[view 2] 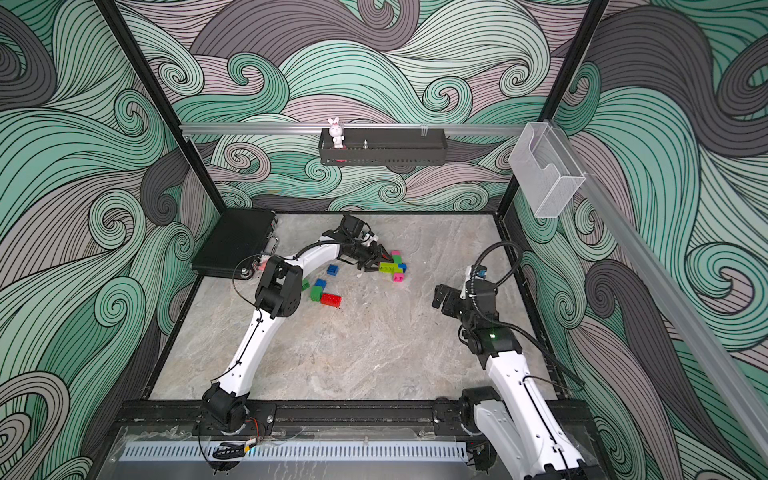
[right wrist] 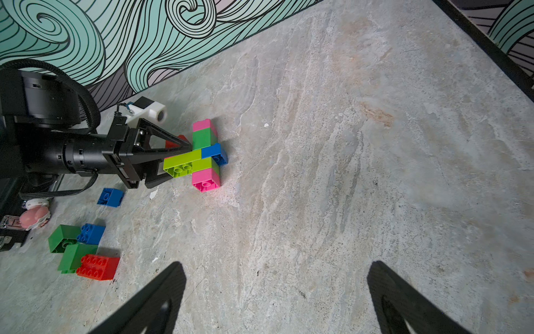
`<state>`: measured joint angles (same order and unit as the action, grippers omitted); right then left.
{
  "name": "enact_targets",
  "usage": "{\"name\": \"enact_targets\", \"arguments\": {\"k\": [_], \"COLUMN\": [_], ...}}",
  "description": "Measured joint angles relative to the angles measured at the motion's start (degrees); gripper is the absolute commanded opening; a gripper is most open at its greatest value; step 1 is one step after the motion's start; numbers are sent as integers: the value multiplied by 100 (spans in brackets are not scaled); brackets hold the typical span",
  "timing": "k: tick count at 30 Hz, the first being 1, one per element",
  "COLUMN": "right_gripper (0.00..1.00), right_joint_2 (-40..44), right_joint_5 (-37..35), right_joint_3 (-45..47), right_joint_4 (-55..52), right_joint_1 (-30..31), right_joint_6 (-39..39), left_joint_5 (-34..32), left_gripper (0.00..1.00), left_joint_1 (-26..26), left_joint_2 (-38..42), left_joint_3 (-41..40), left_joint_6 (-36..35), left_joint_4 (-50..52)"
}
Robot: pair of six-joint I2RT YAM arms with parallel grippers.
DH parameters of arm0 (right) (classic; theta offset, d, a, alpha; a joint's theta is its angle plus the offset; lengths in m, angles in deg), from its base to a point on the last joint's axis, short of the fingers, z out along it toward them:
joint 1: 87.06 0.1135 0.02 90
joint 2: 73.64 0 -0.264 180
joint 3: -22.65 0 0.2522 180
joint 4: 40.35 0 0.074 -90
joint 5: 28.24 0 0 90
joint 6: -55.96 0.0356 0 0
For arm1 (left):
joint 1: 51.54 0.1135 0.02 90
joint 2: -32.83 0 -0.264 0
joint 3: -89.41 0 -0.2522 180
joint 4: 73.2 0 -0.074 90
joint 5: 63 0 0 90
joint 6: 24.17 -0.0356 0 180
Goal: Assemble the number 4 with lego
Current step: Place the lego brick at the center of the board.
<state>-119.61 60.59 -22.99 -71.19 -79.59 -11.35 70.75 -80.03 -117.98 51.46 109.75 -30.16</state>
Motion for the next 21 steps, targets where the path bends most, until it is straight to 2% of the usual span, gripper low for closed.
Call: {"name": "enact_targets", "arguments": {"k": [7,10,15,16,21], "right_gripper": [99,99,99,97,95], "right_joint_2": [-422,-691,-831,-848,-1130], "right_joint_5": [-151,-68,529,649,1211], "right_joint_3": [-273,-455,-426,-402,-365], "right_joint_4": [-476,-568,-317,-216,208], "right_joint_1": [-4,-4,-4,-4,2], "right_joint_6": [74,92,31,35,173], "left_joint_5": [-813,-1239,-2406,-2695,-4269], "left_gripper": [68,79,91,98,99], "left_joint_1": [-2,-2,-2,-2,-2], "left_joint_2": [297,579,1648,1912,3145], "left_joint_3": [-96,-378,-1523,-1766,-2702], "left_joint_6": [-376,-601,-1110,-1217,-1746], "left_joint_4": [459,629,758,752,634]}}
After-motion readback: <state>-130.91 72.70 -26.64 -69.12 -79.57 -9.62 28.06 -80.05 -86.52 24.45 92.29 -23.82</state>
